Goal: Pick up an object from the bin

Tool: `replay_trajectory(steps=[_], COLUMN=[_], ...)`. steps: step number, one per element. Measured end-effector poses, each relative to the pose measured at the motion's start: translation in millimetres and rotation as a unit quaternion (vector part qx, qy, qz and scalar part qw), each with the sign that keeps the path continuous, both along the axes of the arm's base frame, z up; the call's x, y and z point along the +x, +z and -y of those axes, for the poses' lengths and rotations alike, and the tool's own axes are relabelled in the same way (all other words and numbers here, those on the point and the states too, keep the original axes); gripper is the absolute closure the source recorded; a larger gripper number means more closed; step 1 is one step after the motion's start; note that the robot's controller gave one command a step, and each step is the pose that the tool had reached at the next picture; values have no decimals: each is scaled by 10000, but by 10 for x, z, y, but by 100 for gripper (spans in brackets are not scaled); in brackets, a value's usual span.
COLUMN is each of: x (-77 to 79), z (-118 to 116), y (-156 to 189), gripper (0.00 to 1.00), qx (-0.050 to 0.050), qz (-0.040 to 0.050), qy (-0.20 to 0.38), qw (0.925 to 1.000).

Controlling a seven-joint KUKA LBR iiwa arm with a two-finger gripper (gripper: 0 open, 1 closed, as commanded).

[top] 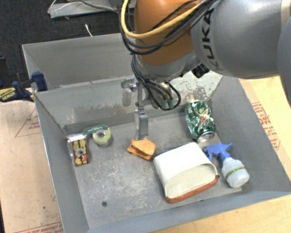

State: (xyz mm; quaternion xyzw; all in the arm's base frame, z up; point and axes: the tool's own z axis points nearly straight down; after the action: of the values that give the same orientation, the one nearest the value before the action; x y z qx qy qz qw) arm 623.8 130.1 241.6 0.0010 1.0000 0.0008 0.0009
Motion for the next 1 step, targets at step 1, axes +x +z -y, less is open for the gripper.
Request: replay_trajectory(steps=[1], x=[0], z=[0], y=[0], gripper=[0], qx=[0], qz=[0], qy=[0], qw=[10000])
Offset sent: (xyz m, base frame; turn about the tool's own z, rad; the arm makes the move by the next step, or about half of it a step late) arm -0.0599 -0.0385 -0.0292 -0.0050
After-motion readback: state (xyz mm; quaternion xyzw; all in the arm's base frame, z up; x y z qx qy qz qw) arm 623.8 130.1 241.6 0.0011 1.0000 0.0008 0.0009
